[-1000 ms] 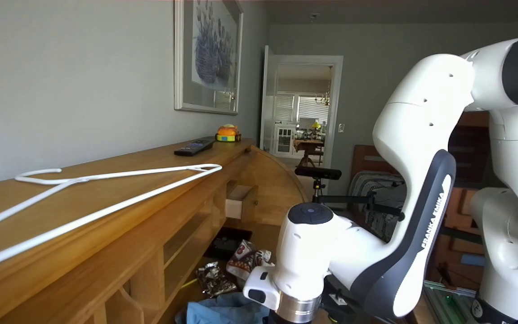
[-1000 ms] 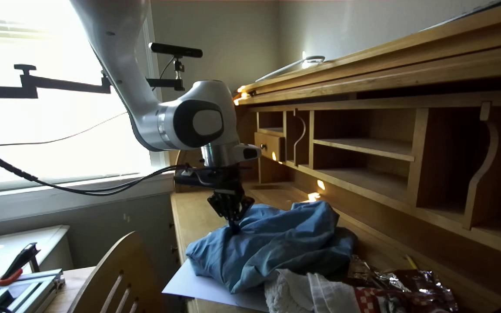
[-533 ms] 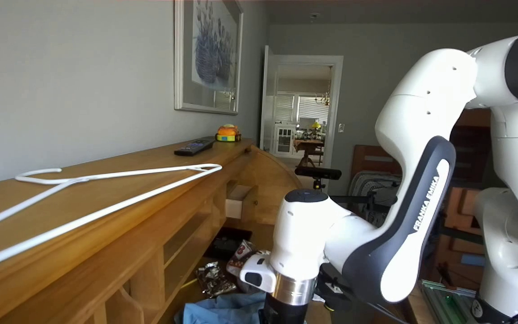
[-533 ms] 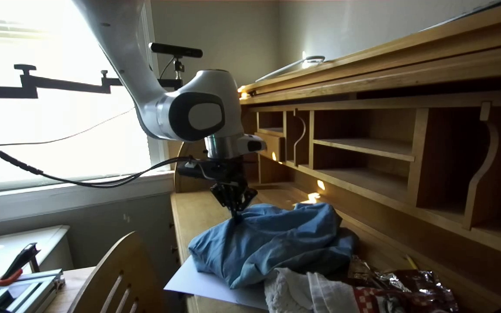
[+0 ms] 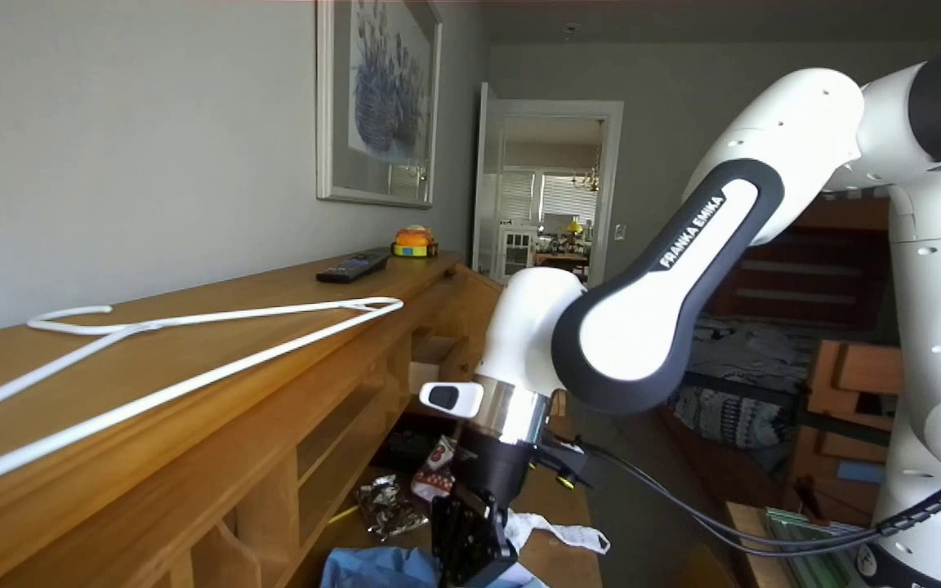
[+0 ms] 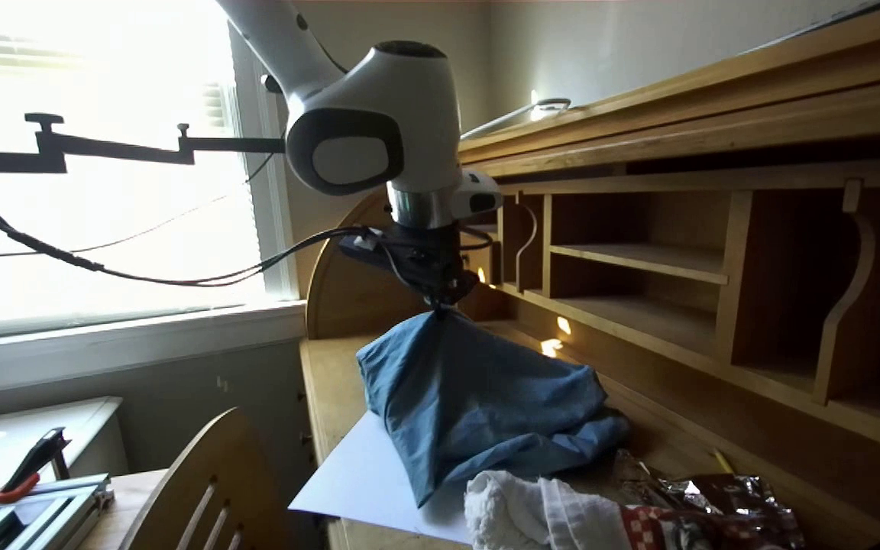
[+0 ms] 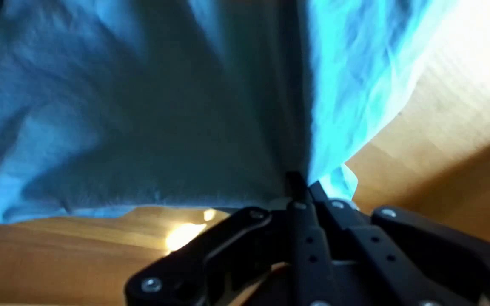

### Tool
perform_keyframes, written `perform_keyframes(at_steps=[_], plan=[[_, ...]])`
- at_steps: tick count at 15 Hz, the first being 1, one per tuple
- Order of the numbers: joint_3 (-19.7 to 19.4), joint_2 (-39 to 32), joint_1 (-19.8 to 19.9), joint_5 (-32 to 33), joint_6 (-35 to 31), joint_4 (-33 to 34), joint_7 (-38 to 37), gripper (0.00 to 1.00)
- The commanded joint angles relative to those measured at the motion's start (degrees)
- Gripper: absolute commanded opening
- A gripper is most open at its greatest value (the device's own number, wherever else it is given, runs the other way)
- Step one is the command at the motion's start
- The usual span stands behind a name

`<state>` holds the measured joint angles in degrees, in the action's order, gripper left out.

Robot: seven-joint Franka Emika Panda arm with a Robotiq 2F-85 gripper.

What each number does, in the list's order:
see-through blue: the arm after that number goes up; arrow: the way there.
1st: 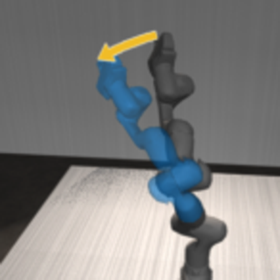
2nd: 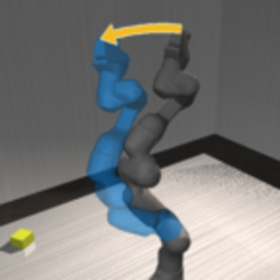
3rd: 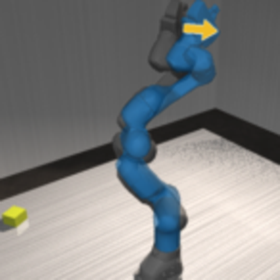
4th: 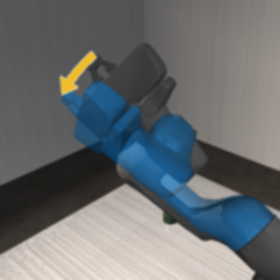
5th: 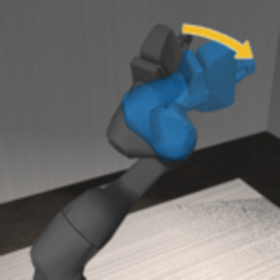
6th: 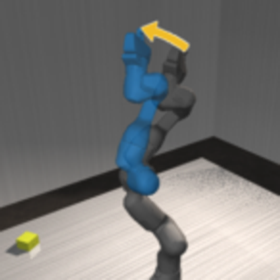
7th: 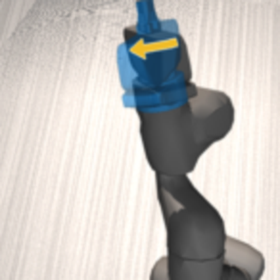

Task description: Fold the blue cloth

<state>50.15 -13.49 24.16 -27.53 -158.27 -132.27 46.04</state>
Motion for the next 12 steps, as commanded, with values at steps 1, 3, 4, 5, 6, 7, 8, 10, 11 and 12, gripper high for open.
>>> perform_keyframes(at_steps=[1,3,4,5,6,7,8,10,11,12], plan=[[13.1,1.4,15.6,-15.7,6.7,3.7,15.1,0.0],[15.0,5.6,21.3,-21.1,14.6,3.6,19.9,0.0],[15.0,6.9,23.8,-21.6,19.3,3.4,21.5,0.0],[15.0,7.5,25.7,-21.8,23.0,3.3,23.0,0.0],[14.4,8.3,26.9,-20.7,26.7,3.0,23.4,0.0],[5.0,9.9,18.9,-22.3,30.8,3.1,25.9,0.0],[2.1,9.7,16.9,-21.4,33.2,2.6,26.1,0.0],[-6.7,9.8,8.6,-19.0,34.6,0.6,24.4,0.0],[-11.3,9.9,3.8,-16.0,32.8,-0.5,21.4,0.0],[-15.4,9.4,-0.6,-13.9,31.0,-1.2,19.4,0.0]])
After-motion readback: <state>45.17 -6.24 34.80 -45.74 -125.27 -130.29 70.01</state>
